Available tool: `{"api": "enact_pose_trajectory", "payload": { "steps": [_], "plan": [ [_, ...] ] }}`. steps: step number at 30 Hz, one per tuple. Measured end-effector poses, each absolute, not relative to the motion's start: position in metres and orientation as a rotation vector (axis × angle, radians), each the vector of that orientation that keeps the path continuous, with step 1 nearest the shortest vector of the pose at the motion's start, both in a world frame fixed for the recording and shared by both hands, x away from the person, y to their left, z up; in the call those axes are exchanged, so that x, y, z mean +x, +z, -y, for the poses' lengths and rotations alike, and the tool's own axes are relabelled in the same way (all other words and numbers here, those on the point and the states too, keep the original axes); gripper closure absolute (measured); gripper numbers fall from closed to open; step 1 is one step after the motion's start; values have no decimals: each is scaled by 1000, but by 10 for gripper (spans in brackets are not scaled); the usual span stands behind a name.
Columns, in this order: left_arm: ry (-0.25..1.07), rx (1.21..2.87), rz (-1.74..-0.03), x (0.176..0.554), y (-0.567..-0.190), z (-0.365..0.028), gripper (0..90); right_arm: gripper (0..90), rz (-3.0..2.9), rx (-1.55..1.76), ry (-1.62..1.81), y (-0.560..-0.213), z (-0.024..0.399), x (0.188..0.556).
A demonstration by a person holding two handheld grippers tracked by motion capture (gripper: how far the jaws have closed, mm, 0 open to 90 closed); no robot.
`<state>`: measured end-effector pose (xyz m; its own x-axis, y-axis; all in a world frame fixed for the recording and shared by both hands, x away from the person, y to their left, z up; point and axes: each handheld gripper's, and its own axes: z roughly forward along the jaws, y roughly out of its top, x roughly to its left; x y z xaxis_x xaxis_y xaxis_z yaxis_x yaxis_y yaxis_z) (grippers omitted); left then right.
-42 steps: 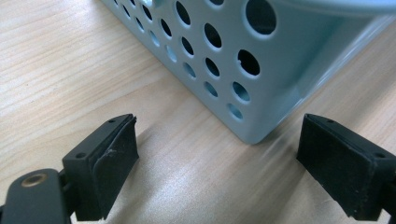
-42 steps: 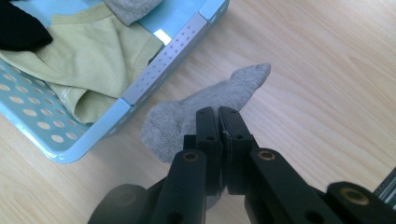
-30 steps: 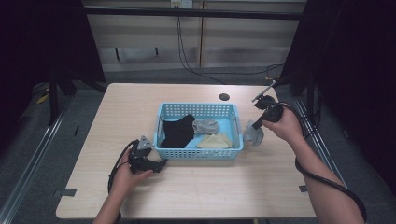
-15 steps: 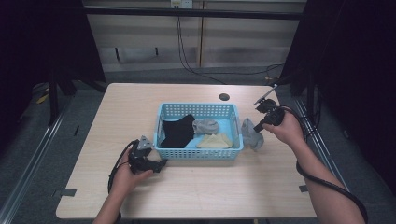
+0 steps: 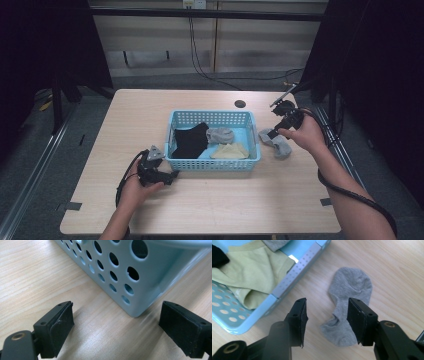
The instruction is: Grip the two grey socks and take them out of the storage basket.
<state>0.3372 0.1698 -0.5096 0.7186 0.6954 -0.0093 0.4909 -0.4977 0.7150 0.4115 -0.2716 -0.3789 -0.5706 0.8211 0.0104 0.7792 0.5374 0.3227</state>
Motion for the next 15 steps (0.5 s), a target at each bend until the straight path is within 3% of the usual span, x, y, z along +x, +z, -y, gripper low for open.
{"api": "enact_pose_trajectory", "payload": {
  "steps": [15],
  "plan": [
    [362, 2187, -902, 337, -510, -169, 115, 364, -2647, 1319, 482, -364, 236, 419]
  ]
}}
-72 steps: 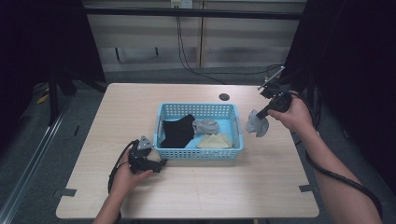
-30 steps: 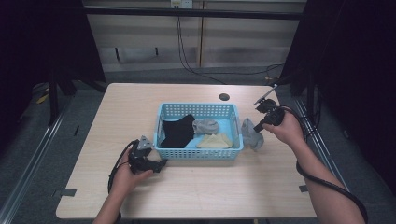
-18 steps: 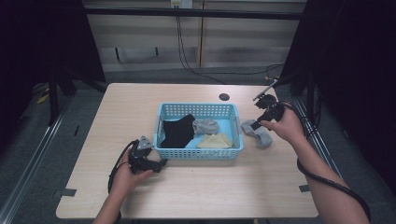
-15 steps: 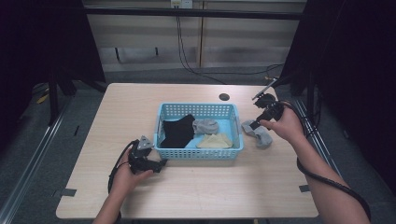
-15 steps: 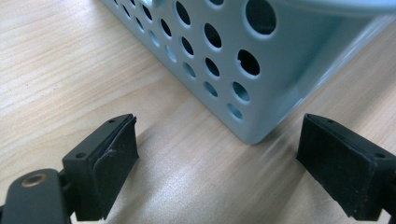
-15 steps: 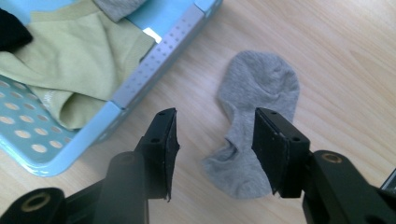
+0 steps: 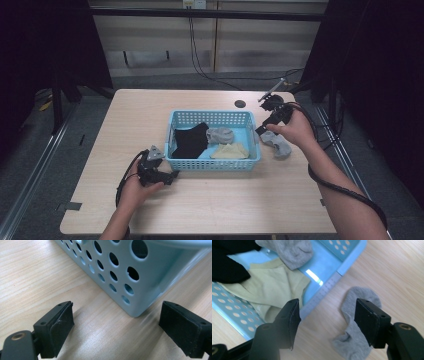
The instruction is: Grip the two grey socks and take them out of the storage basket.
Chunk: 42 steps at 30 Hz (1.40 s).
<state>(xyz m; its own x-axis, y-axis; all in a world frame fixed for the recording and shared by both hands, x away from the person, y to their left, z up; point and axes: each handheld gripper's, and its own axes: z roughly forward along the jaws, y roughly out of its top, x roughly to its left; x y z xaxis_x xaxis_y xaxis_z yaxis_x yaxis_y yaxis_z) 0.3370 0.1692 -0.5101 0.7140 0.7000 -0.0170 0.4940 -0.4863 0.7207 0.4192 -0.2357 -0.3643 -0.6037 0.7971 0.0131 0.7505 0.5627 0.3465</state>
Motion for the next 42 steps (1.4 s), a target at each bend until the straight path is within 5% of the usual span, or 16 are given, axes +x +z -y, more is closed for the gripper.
{"api": "enact_pose_trajectory", "payload": {
  "steps": [42],
  "plan": [
    [361, 2196, -895, 337, -510, -169, 111, 372, -2731, 1266, 599, -438, 121, 459]
  ]
}}
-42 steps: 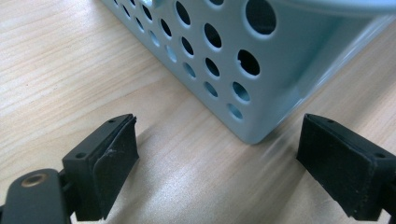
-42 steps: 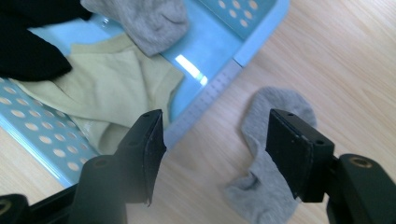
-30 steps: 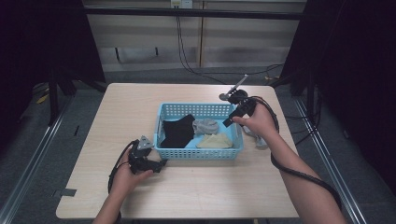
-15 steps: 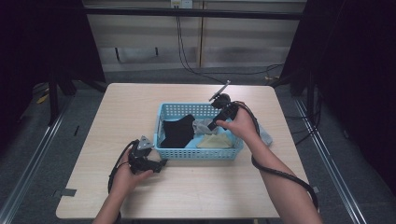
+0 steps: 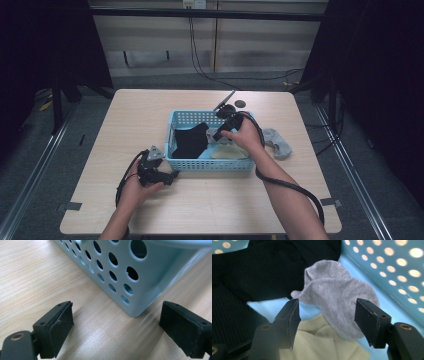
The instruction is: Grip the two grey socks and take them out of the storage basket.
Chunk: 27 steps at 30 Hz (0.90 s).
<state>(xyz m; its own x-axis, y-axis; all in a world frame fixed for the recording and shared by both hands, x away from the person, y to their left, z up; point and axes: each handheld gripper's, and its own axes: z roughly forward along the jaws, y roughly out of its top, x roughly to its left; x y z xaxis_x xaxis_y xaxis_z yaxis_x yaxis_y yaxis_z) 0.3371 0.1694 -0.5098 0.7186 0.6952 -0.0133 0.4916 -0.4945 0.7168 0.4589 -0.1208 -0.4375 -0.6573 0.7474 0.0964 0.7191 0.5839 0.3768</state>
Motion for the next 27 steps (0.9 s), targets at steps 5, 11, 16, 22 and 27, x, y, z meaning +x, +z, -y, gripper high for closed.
{"api": "enact_pose_trajectory", "payload": {
  "steps": [5, 11, 16, 22, 27],
  "plan": [
    [362, 2193, -895, 337, -510, -169, 109, 370, -2740, 1255, 585, -445, 114, 462],
    [360, 2199, -890, 337, -510, -169, 108, 373, -2758, 1256, 554, -455, 105, 467],
    [360, 2200, -889, 337, -510, -169, 108, 413, -2760, 1248, 488, -465, 100, 467],
    [360, 2200, -889, 337, -510, -169, 107, 699, -2771, 1209, 423, -470, 101, 466],
    [359, 2201, -887, 338, -510, -169, 107, 846, -2806, 1195, 408, -464, 106, 464]
  ]
}}
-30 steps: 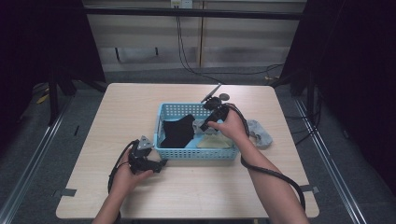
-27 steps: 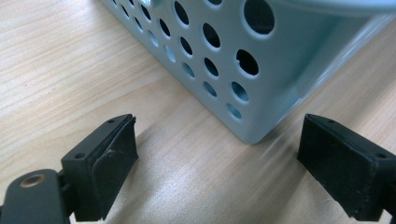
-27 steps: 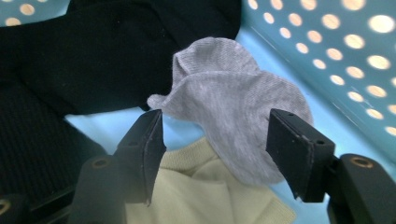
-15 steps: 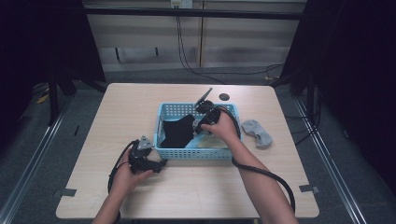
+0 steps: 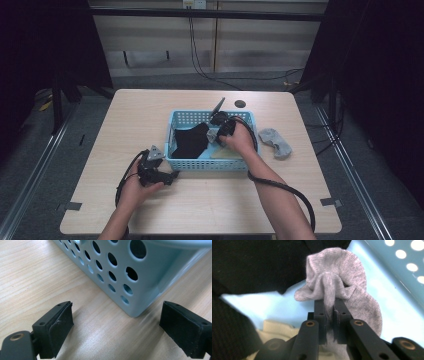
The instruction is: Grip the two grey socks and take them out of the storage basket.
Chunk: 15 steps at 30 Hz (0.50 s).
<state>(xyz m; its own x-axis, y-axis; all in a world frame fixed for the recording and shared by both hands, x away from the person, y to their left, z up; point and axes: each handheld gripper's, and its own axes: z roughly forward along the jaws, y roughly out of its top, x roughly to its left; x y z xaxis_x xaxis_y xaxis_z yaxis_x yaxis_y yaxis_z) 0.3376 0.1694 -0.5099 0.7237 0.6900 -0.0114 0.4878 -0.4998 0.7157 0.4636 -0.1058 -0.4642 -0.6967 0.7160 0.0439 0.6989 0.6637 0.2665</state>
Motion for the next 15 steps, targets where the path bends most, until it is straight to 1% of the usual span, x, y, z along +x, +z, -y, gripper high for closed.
{"api": "enact_pose_trajectory", "payload": {
  "steps": [6, 15],
  "plan": [
    [359, 2199, -888, 338, -510, -169, 107, 854, -2838, 1155, 396, -450, 115, 459],
    [351, 2182, -893, 338, -511, -169, 107, 854, -2853, 1128, 472, -423, 132, 453]
  ]
}}
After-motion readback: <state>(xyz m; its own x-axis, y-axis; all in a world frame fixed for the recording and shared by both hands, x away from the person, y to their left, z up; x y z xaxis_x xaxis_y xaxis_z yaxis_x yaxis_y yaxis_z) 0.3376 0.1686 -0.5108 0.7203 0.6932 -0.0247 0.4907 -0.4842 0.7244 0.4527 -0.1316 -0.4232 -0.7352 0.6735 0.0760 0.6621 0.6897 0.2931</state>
